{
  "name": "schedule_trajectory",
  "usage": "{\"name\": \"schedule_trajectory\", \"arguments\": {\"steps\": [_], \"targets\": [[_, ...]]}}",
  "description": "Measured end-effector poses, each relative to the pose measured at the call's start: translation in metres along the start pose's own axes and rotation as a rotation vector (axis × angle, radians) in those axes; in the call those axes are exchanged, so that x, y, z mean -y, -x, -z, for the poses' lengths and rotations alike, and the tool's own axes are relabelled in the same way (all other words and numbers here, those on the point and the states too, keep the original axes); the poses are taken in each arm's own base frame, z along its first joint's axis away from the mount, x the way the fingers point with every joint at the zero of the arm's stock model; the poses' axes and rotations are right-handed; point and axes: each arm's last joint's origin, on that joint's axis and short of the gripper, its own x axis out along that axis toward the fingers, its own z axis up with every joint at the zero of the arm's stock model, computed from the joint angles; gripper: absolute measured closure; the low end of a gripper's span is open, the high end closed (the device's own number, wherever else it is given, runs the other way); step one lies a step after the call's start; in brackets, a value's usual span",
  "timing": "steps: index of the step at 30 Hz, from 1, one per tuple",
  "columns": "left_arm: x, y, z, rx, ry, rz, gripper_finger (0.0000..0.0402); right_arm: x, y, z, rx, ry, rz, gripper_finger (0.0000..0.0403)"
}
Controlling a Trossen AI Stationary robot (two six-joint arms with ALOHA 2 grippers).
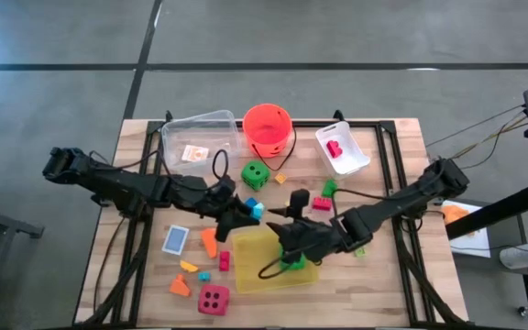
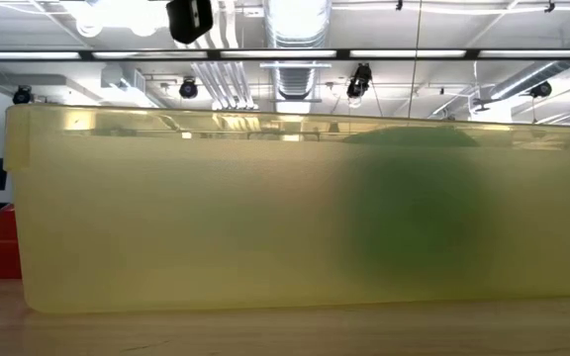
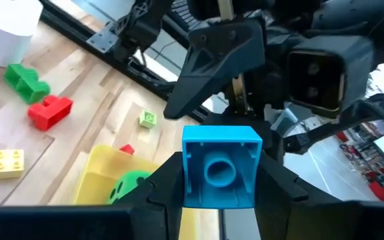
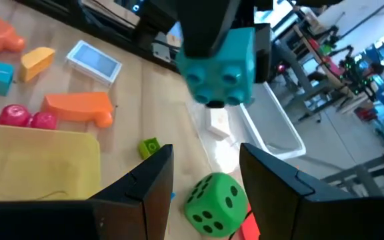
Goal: Pick & Place Toys
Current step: Put the light blue game piece into the white bin
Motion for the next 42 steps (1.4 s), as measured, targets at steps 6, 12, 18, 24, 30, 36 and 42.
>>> {"name": "schedule_trajectory", "arguments": {"steps": [6,12,18,24,30,36,42], "targets": [[0.003,0.000,-0.002,0.010,-0.005,0.038,0.0278,-0.002,0.002,-0.001,0.008,-0.027,-0.004,0.0236],[0.006,0.000,-0.003,0.017,-0.025,0.077,0.0278,-0.003,0.004,-0.005,0.040,-0.096,0.005,0.0236],[0.006,0.000,-0.003,0.009,-0.046,0.085,0.0278,-0.003,0.009,-0.007,0.041,-0.102,0.128,0.0236],[0.007,0.001,-0.004,0.010,-0.054,0.094,0.0278,-0.004,0.011,-0.006,0.037,-0.128,0.146,0.0236],[0.007,0.001,-0.004,0.009,-0.061,0.097,0.0278,-0.010,0.014,-0.007,0.055,-0.043,0.085,0.0236],[0.007,0.001,-0.004,0.011,-0.061,0.098,0.0278,-0.012,0.016,-0.010,0.081,-0.028,0.061,0.0229],[0.008,0.001,-0.005,0.016,-0.061,0.108,0.0278,-0.012,0.017,-0.012,0.094,-0.031,0.057,0.0151]]}}
